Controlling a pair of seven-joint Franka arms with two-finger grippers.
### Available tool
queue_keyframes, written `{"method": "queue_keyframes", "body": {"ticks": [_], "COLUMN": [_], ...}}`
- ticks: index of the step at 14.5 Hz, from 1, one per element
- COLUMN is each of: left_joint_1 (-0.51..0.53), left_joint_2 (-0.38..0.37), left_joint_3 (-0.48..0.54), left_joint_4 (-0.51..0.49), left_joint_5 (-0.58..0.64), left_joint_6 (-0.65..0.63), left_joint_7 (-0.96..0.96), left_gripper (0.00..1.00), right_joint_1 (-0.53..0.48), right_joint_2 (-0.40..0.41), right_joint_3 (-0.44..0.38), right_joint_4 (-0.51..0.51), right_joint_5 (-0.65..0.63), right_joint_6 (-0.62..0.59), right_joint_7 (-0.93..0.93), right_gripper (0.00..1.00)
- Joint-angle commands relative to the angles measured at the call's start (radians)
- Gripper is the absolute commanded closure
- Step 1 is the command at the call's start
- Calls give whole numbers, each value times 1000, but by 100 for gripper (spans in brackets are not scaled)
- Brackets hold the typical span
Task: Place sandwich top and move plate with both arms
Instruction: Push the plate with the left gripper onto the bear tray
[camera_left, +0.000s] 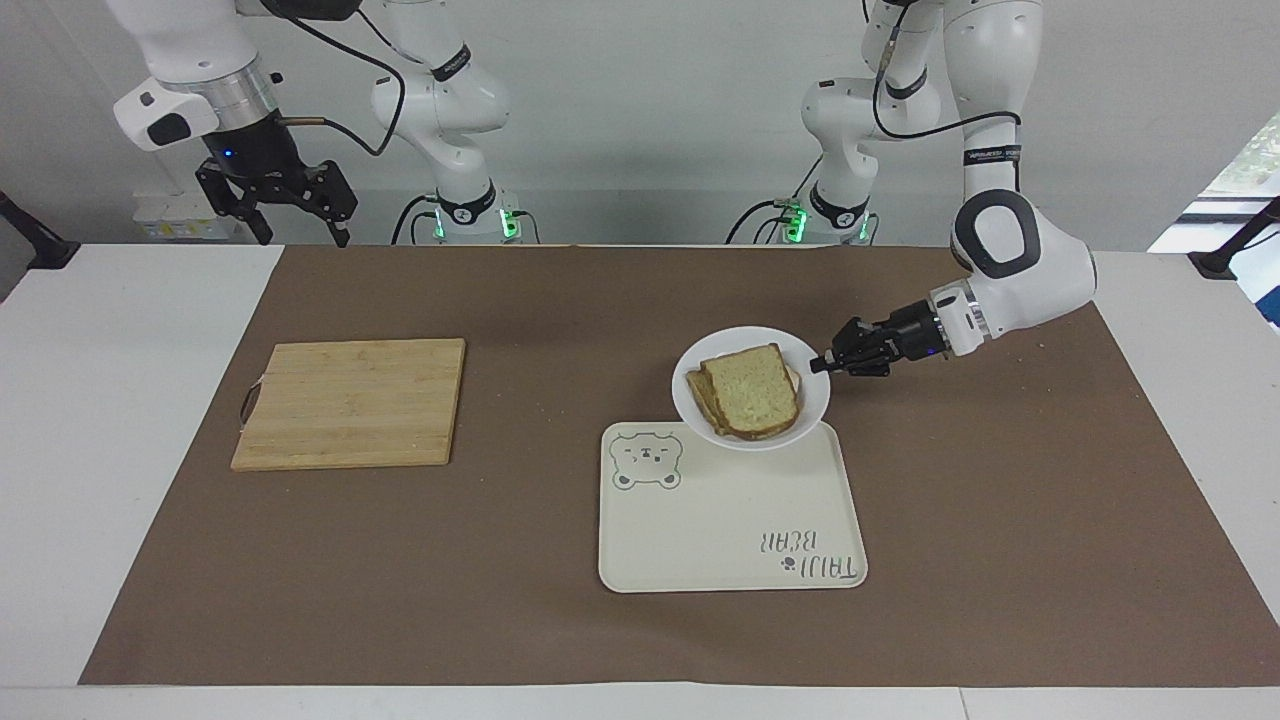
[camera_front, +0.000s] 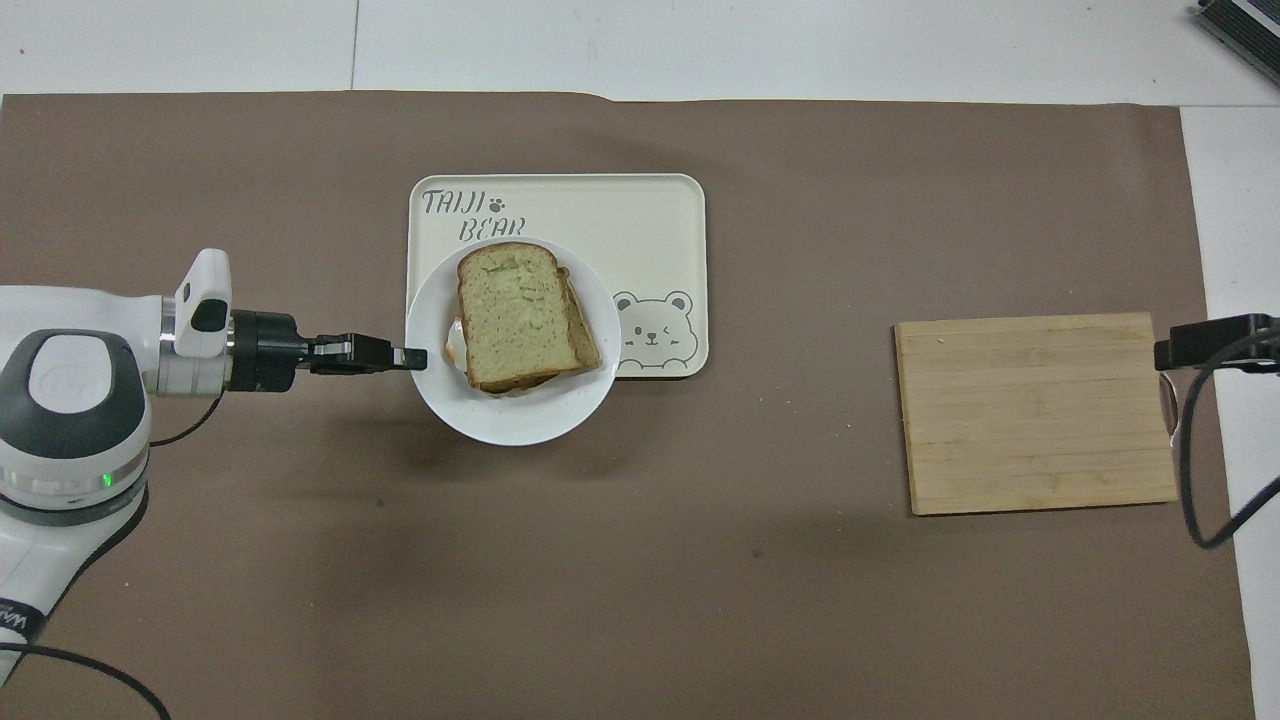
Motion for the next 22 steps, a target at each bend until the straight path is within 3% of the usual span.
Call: {"method": "queue_keyframes", "body": {"ticks": [1,7,11,15,16,17,19,22], "left_joint_1": [2,8,-1,-23,-27,-27,-29,-26], "left_joint_2": [106,290,305,304,304,302,302,287], "left_joint_3": [-6,-52,-69,-87,-86,-86,-84,-75], "left_joint_4": [118,256,261,249,243,241,238,235], "left_joint_5": [-21,-16,-24,-53,-48,-48,-44,4], "left_joint_6": [17,94,136,270,274,274,272,272], "left_joint_7": [-39,-37,-34,-42,-42,-45,-58,-63], "left_gripper": [100,100,100,100,92,71,50,0], "right_joint_1": [-9,-19,-28,-19,-19,-17,-17,-17], "right_joint_2": [-14,-13,-13,-14,-14,-13,-13,-13], "right_joint_3": [6,14,21,20,20,20,20,20], "right_joint_4": [-8,-9,-9,-8,-8,-6,-6,-6], "right_joint_5": [0,0,0,0,0,0,0,0], "right_joint_6": [-9,-9,-9,-9,-9,-9,-9,-9], "right_joint_7": [3,3,3,4,4,4,4,6], "right_gripper": [0,0,0,0,0,0,0,0]}}
